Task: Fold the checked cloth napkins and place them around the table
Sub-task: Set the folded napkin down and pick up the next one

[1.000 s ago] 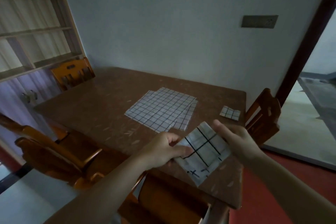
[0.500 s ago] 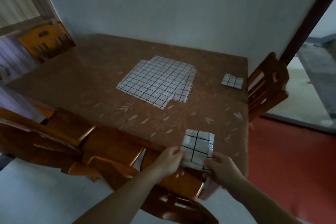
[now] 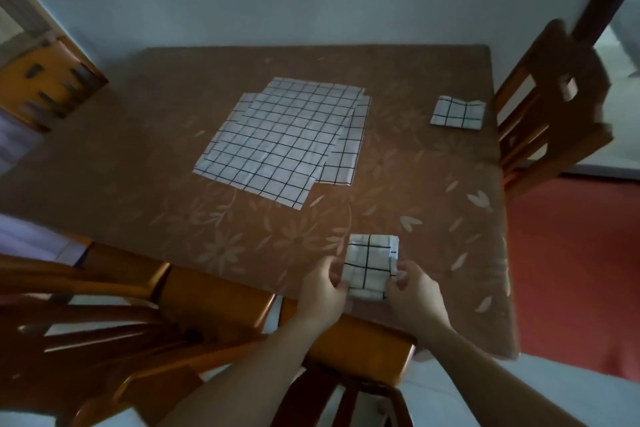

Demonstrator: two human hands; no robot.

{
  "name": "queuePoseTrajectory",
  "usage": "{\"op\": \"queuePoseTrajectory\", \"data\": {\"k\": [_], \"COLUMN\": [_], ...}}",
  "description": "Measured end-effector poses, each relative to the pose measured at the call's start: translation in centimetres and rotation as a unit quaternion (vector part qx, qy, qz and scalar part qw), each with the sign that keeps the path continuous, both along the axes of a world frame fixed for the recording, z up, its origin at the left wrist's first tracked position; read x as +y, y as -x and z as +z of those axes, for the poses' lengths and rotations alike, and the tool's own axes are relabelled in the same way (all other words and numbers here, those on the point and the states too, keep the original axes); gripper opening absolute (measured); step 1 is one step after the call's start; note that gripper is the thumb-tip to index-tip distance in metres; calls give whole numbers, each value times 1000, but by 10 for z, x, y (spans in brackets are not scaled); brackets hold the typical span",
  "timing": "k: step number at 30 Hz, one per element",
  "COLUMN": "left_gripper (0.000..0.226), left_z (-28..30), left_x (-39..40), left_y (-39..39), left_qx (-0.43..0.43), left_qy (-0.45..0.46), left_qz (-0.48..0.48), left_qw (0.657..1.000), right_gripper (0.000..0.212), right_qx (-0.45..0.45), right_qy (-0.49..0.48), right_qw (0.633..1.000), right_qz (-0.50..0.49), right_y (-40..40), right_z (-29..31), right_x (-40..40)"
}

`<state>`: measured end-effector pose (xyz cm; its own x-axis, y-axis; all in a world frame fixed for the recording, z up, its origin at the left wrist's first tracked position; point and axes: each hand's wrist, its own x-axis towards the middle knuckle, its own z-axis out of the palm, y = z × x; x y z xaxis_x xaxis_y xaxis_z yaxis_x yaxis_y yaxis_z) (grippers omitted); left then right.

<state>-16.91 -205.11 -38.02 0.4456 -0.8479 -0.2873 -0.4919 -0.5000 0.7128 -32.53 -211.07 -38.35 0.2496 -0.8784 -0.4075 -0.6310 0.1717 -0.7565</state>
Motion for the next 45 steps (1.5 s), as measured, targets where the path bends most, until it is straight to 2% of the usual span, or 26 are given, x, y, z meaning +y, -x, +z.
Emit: {"op": "queuePoseTrajectory", "data": {"k": [2,7,11,15,17,20,25,29,32,37,40,45], "left_gripper": [38,27,27,33,25,14,9,22,28,34,39,33], "left_z": [-9,-30,-28,-12,0,30,88,121,130,110,83,31], "left_x": [-10,-13,-14,-9,-2,13,40,36,14,-41,-81,-163], "left_y": [-7,-15,-21,-49,-79,-136,-254,-333,-368,-389,-397,-417], "left_qx": [-40,-125,-134,-150,-177,-226,-297,-355,-387,-398,-395,-379], "left_qy": [5,-8,-5,-18,-22,-7,40,71,59,67,60,25], "left_qz": [-14,-95,-122,-160,-176,-195,-207,-230,-252,-268,-275,-285], "left_qw": [999,988,983,976,968,954,931,903,885,875,875,880], "right_gripper": [11,11,10,22,27,25,25,16,18,34,39,39], "right_qx": [44,140,183,253,287,312,306,248,290,330,325,297], "right_qy": [30,80,83,134,166,198,266,291,303,316,304,266], "right_qw": [998,984,976,953,939,926,911,923,905,884,890,912], "right_qz": [26,75,83,97,94,77,70,51,66,99,100,98], "right_y": [-6,-17,-22,-24,-29,-53,-132,-201,-234,-275,-293,-309], "right_z": [-9,-21,-19,-1,19,52,103,126,121,101,75,17], "right_x": [-11,-21,-18,-11,-7,4,33,40,29,-20,-61,-141]}}
